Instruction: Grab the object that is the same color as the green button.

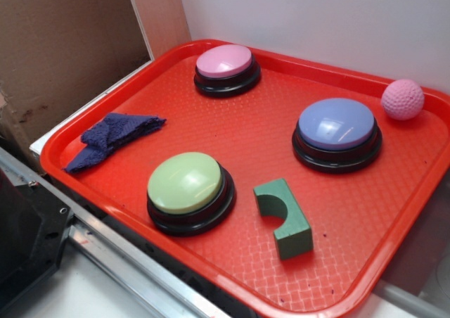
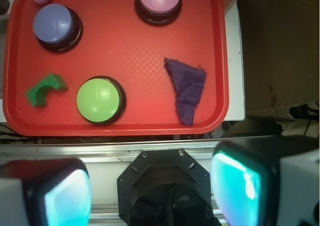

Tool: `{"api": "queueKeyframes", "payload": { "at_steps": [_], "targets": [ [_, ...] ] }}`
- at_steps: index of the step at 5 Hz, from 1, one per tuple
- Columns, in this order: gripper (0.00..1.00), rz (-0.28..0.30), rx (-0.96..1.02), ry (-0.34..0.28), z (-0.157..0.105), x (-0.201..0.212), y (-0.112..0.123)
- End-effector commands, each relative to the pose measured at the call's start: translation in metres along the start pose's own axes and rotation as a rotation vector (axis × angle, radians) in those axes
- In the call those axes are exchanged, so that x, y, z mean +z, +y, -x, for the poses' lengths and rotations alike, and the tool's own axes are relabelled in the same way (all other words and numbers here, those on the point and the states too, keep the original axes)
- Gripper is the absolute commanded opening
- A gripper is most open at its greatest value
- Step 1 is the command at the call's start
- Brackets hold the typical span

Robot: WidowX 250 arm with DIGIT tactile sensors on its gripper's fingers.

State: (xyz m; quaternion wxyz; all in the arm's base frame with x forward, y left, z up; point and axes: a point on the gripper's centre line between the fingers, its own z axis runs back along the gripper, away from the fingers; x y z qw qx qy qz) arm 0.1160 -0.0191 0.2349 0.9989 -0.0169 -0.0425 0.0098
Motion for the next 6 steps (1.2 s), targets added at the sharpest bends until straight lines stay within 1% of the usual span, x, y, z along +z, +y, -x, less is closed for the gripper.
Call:
{"api": "queueKeyframes", "payload": {
  "at_steps": [1,2,3,4,5,6],
  "targets": [
    [1.00,0.000,0.000,0.000,0.000,0.000,0.000],
    [1.00,0.007,-0.023,-0.033,-0.012,-0.013,-0.024],
    [1.00,-0.011,-0.005,-0.047,-0.020,-0.028,-0.050],
    [1.00,0.015,0.038,-0.055,-0.033,-0.050,-0.081],
    [1.00,0.007,0.115,-0.040,-0.045,-0.082,-0.122],
    [1.00,-0.023,0.198,-0.064,-0.050,-0.112,-0.155]
  ]
}}
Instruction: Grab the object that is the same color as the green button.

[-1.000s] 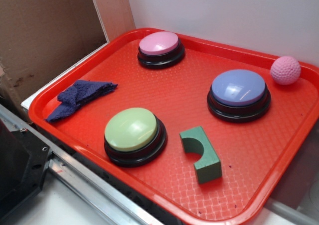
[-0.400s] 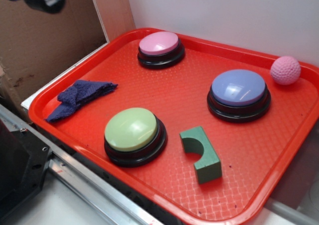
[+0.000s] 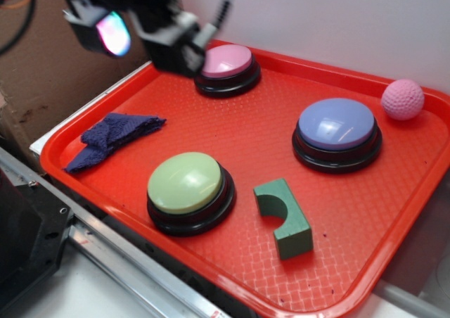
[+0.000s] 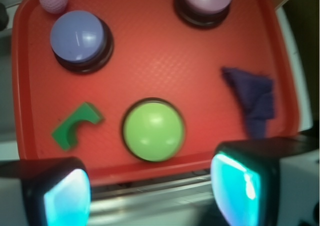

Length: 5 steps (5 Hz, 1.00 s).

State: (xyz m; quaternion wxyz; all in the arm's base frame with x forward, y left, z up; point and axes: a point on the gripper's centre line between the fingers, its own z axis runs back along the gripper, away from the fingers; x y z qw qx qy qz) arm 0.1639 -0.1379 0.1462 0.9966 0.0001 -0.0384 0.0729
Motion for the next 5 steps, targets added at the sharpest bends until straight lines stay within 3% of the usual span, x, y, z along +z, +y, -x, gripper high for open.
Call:
{"api": "queueKeyframes", "payload": {
  "at_steps": [1,3,5],
  "targets": [
    [1.00,0.011,0.148,-0.062,-0.009,-0.042,-0.062],
    [1.00,0.039,0.200,-0.083,-0.017,-0.084,-0.088],
    [1.00,0.060,0.204,-0.068,-0.034,-0.113,-0.095]
  ]
}}
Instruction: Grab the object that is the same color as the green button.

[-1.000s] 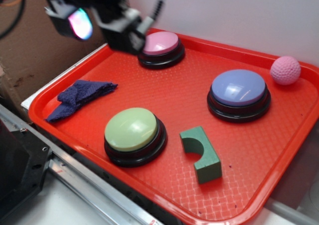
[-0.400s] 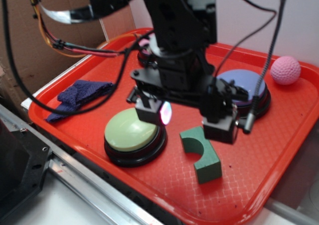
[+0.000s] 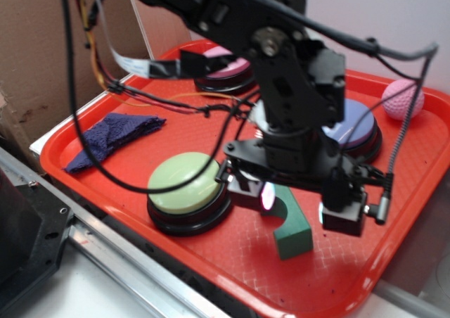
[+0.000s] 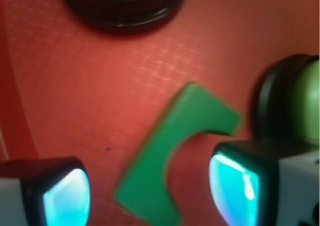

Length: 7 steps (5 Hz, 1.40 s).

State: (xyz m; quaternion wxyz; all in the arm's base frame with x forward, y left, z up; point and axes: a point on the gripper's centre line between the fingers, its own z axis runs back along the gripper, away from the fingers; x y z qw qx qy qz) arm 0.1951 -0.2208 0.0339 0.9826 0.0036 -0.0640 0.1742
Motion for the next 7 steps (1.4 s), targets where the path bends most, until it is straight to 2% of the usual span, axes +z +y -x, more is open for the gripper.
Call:
{"api": "queueKeyframes", "payload": {
  "at_steps": [1,2,3,4,5,6,7],
  "targets": [
    [1.00,0.076,0.012,0.010,-0.023,-0.008,-0.014],
    [0.14,0.074,0.022,0.020,-0.024,-0.010,-0.010],
    [0.00,0.054,-0.049,0.020,-0.025,-0.006,-0.009],
    [0.00,0.070,-0.133,0.041,-0.034,0.012,0.002],
    [0.00,0.049,-0.289,0.057,-0.058,0.046,0.017],
    [0.00,0.068,-0.351,0.049,-0.082,0.076,0.038],
    [0.00,0.073,-0.310,0.029,-0.117,0.099,0.078]
  ]
}}
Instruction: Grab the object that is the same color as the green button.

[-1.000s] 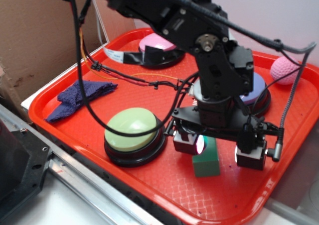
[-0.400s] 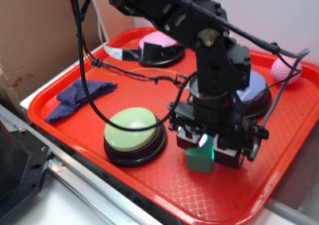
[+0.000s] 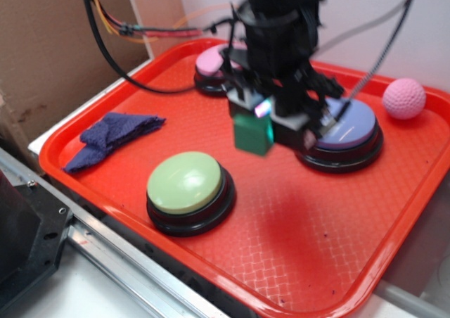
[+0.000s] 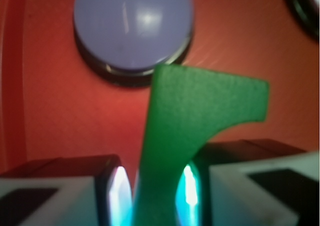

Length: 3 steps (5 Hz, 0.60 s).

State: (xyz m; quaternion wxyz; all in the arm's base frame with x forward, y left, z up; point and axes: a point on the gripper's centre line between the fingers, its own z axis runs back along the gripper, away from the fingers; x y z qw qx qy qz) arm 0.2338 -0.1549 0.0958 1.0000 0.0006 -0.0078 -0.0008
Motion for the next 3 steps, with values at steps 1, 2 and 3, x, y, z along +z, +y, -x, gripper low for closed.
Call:
{"api": "queueKeyframes", "payload": {
  "at_steps": [1,2,3],
  "targets": [
    [0.00,0.067,0.084,-0.095,-0.037,0.063,0.076],
    [0.00,0.064,0.084,-0.111,-0.038,0.072,0.099],
    [0.00,0.033,0.071,-0.126,-0.038,0.073,0.103]
  ]
}}
